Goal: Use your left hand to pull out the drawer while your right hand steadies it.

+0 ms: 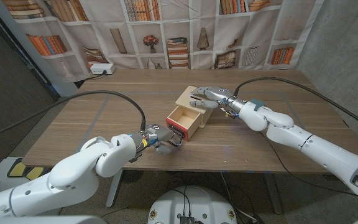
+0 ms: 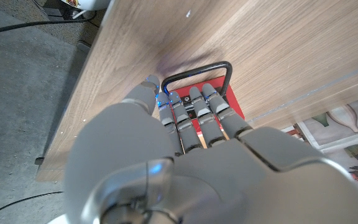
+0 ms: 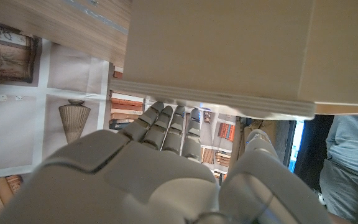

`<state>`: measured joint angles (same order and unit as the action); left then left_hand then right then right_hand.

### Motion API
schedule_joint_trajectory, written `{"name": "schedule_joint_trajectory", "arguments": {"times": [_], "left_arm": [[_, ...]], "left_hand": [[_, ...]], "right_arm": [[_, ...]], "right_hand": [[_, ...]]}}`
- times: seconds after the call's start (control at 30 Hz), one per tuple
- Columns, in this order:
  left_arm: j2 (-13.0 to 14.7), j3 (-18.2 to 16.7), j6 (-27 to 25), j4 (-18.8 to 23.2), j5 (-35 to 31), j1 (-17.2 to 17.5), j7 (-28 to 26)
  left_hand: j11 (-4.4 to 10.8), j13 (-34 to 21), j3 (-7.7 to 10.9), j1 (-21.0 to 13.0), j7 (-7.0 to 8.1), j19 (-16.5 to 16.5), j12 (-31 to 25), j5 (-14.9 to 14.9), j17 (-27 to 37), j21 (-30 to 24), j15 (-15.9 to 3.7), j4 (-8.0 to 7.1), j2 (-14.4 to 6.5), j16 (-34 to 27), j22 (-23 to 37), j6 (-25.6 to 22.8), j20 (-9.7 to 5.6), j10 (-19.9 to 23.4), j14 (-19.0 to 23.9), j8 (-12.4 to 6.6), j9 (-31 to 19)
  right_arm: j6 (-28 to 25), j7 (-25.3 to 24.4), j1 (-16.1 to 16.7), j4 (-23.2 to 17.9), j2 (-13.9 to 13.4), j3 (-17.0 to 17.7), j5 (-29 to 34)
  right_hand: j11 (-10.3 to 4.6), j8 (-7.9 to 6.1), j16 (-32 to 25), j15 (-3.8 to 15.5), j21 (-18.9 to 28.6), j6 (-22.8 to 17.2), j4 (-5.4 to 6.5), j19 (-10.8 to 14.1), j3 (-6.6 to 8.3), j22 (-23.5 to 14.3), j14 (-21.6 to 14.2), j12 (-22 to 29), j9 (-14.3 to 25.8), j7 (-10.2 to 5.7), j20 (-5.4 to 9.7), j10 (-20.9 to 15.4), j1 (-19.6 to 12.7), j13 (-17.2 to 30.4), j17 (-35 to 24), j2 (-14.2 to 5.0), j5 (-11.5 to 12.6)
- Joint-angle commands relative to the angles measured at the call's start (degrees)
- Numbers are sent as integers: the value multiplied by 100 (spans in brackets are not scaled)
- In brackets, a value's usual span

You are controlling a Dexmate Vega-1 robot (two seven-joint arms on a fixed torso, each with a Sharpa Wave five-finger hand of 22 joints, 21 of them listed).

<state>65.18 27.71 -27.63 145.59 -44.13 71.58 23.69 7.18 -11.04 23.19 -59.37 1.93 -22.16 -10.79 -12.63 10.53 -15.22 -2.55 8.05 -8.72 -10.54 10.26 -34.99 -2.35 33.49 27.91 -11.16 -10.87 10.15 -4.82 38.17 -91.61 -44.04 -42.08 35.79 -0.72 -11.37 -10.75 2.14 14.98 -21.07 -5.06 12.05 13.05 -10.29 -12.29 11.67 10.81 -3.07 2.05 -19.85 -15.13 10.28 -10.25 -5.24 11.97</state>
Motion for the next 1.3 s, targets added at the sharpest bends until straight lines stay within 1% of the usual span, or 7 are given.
{"name": "schedule_joint_trajectory", "arguments": {"times": [0.03, 0.27, 0.47, 0.7, 0.73, 0.97, 1.3], "left_arm": [[-471, 463, 473, -624, -16, -632, 308], [-506, 541, 563, -730, 28, -813, 545], [-433, 474, 478, -681, 131, -775, 633], [-317, 323, 261, -498, 369, -617, 629], [-296, 312, 210, -457, 373, -589, 630], [-190, 292, -84, -201, 355, -417, 584], [-339, 513, -493, -28, 150, -328, 599]], "left_hand": [[6, -30, 44, 34, 6, 23, 15, -28, 22, 30, -367, -21, 14, 15, 26, 21, -156, -36, -30, 0, -16], [-2, -31, 59, 67, -8, 9, -42, -24, 18, 38, -374, -44, 34, -49, 27, -80, -149, 70, 94, -49, -18], [-20, -30, 85, 88, -53, -98, -79, -27, 7, 11, -386, -55, 53, -98, 28, -191, -142, 174, 262, -88, -18], [-31, -29, 131, 129, -111, -453, -114, -40, -13, -102, -367, -67, 96, -171, 29, -359, -109, 342, 649, -129, -18], [-74, -29, 140, 131, -114, -502, -121, -43, -16, -117, -360, -65, 103, -167, 29, -359, -97, 375, 676, -124, -19], [-88, -29, 173, 121, -169, -605, -90, -58, -20, -145, -353, -54, 105, -134, 27, -351, -38, 335, 682, -110, -20], [-150, -31, 341, -70, -215, -605, -36, -142, -17, -116, -298, 55, 34, -49, 17, -237, 20, 221, 554, -56, -23]], "right_arm": [[-142, 136, 125, -152, -96, 106, -92], [-239, 146, 185, -249, -128, 156, -105], [-273, 171, 204, -288, -141, 165, -107], [-263, 208, 161, -286, -107, 140, -90], [-254, 218, 149, -281, -101, 133, -88], [-193, 290, 47, -209, -47, 72, -59], [-74, 375, -69, -80, -9, 24, -88]], "right_hand": [[22, -7, 14, 96, -24, -41, -1, 32, 0, -23, -11, 36, 25, -5, 267, -10, -5, 16, -17, -36, 6], [20, -6, 14, 94, -33, -41, -1, 35, 1, -24, -10, 36, 25, -7, 267, -12, -4, 16, -17, -39, 6], [13, -6, 13, 85, -43, -45, -1, 35, 3, -25, -13, 36, 25, -10, 264, -13, -2, 16, -16, -43, 5], [5, -5, 15, 80, -53, -46, 0, 36, 3, -25, -7, 37, 26, -11, 264, -17, 1, 16, -16, -47, 4], [8, -5, 14, 81, -55, -47, 0, 35, 3, -25, -9, 37, 26, -12, 266, -17, 1, 16, -16, -47, 4], [1, -5, 13, 83, -65, -49, 1, 34, 4, -26, -11, 36, 26, -5, 265, -15, 3, 17, -16, -49, 3], [-1, -5, 14, 81, -78, -53, 1, 36, 5, -27, -8, 37, 26, -11, 263, -19, 6, 17, -16, -52, 1]]}}
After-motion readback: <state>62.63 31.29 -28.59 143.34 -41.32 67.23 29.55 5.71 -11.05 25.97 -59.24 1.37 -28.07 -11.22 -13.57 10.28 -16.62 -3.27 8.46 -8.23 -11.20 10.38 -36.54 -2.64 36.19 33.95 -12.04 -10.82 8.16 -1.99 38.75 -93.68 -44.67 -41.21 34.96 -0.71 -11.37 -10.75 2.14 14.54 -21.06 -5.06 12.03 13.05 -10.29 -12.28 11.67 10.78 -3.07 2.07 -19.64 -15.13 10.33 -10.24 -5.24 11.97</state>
